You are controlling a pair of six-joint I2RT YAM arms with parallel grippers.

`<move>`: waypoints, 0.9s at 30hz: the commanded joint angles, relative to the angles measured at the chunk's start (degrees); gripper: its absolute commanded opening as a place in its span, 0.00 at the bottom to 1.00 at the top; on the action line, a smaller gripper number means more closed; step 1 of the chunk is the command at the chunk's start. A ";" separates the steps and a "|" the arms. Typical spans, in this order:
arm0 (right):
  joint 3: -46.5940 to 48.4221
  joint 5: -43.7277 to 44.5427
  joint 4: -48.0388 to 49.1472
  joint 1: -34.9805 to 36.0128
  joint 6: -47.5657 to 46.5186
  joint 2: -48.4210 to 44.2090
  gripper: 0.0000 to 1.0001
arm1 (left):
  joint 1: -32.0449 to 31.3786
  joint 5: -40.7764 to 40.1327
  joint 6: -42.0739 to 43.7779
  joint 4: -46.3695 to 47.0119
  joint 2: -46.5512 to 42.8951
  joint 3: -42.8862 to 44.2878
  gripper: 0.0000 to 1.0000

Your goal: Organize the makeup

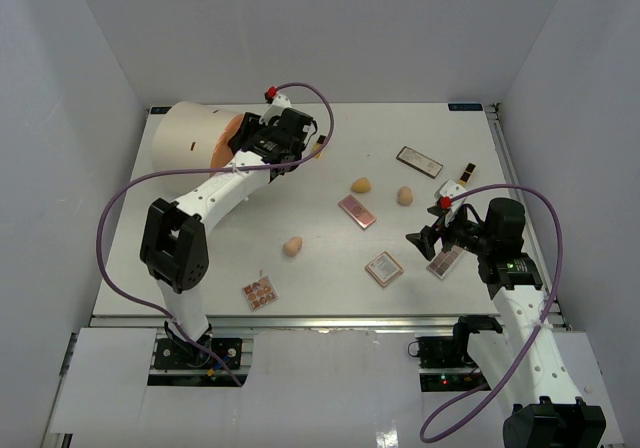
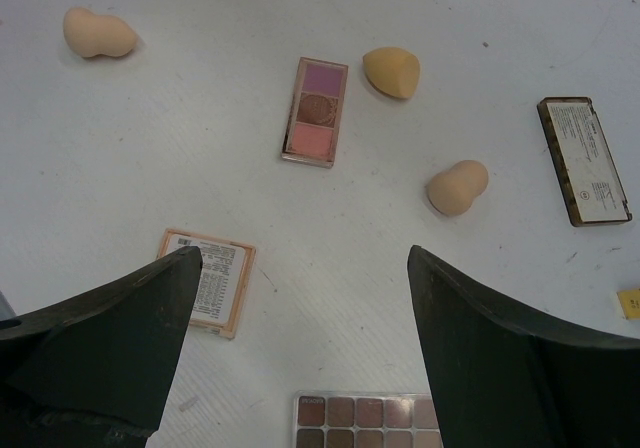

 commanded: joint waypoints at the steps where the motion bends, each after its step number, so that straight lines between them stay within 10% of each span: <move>1: 1.79 0.06 0.50 0.02 -0.04 0.05 0.90 | 0.13 -1.94 3.48 3.55 0.45 -0.91 0.55; 27: 1.87 0.31 0.50 0.01 -0.04 -0.20 0.90 | -1.63 -0.62 6.67 5.73 -1.28 -1.25 0.16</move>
